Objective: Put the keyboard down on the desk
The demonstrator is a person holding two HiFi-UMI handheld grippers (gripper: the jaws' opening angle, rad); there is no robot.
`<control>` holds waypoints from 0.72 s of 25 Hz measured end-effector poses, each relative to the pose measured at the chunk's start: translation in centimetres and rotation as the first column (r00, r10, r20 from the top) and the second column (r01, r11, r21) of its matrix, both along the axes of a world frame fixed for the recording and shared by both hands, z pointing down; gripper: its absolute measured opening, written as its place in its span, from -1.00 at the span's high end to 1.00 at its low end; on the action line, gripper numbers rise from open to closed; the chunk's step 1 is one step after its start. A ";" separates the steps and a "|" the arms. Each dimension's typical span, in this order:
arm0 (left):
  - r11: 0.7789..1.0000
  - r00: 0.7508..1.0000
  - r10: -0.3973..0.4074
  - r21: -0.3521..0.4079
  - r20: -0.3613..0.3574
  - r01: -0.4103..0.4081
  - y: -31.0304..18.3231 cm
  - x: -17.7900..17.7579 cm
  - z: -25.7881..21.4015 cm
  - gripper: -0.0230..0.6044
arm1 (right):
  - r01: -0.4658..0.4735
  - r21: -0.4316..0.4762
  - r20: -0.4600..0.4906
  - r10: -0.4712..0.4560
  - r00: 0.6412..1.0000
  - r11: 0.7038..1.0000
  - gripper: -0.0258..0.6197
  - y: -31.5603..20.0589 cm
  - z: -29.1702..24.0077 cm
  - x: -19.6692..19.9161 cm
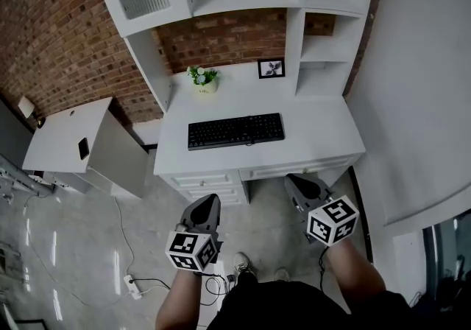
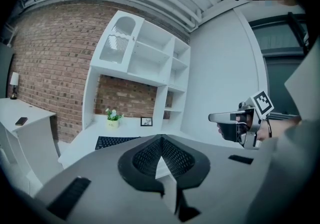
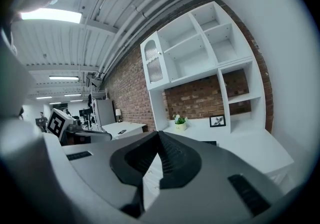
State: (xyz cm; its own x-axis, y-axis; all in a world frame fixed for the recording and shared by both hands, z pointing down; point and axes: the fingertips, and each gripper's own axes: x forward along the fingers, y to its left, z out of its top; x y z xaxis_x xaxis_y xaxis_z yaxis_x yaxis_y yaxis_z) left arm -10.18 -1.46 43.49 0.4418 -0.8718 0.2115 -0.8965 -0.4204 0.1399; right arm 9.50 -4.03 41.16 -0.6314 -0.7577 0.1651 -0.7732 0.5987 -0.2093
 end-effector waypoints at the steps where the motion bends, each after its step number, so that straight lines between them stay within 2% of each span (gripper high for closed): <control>1: 1.000 1.000 -0.003 -0.003 -0.001 0.003 0.6 0.6 0.0 0.87 | 0.005 0.001 0.002 -0.005 1.000 1.000 0.87 0.5 0.0 0.5; 9: 0.999 0.999 -0.033 -0.010 -0.033 0.033 4.2 4.4 -0.8 0.87 | 0.046 0.001 0.023 -0.046 0.999 0.999 0.87 3.4 0.4 3.7; 18: 0.998 0.998 -0.059 -0.028 -0.039 0.058 6.4 6.6 0.2 0.87 | 0.072 -0.011 0.037 -0.072 0.997 0.997 0.87 5.0 1.1 5.4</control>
